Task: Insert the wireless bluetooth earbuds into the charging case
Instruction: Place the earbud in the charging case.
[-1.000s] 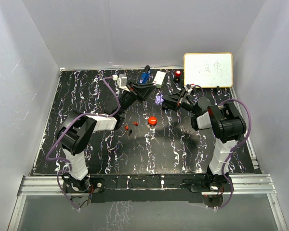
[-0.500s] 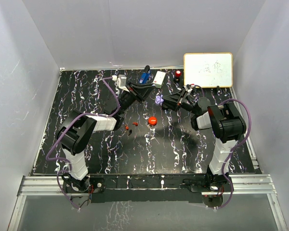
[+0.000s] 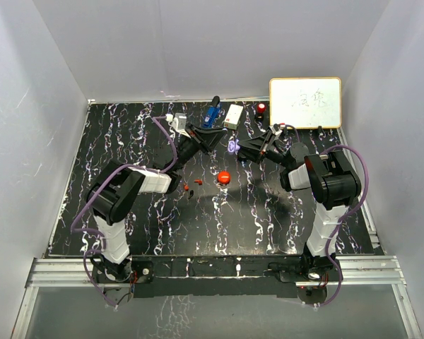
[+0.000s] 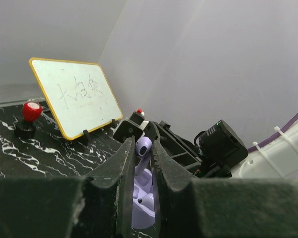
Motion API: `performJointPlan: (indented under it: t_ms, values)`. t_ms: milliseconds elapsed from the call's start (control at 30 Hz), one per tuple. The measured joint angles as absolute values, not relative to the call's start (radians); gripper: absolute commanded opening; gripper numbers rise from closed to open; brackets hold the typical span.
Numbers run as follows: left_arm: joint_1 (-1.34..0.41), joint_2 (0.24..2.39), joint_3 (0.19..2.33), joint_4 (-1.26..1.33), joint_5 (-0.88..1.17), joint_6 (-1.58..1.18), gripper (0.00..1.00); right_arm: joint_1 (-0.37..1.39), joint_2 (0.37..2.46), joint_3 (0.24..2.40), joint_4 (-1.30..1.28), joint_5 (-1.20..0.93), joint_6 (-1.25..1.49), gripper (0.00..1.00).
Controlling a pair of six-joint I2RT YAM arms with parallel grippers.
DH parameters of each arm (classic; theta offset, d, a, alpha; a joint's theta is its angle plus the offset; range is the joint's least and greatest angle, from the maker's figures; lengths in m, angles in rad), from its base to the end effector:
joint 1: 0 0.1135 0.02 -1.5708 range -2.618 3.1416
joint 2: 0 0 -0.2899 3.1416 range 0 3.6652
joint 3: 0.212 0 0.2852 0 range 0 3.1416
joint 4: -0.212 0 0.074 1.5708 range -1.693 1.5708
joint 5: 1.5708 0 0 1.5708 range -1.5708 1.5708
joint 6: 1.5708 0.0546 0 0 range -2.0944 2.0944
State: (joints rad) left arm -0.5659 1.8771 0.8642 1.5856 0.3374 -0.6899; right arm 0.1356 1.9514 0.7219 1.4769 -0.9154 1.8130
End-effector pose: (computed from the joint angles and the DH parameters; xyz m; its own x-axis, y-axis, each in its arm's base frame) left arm 0.3376 -0.2359 0.2532 -0.1187 -0.6361 -0.7624 0.8625 0.3144 -0.3965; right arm 0.3722 0.0945 0.1663 -0.8776 0.4774 0.0441 -0.0331 -0.1521 0.9878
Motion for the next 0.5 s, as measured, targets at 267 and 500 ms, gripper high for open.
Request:
performJointPlan:
  t_ms: [267,500]
  values:
    - [-0.566,1.925,0.877,1.586,0.354,-0.723,0.0,0.136,1.951,0.722,1.477,-0.916,1.813,0.0]
    - [-0.566,1.943,0.893,1.585,0.375,-0.746,0.0,0.136,1.951,0.723,1.477,-0.916,1.815,0.0]
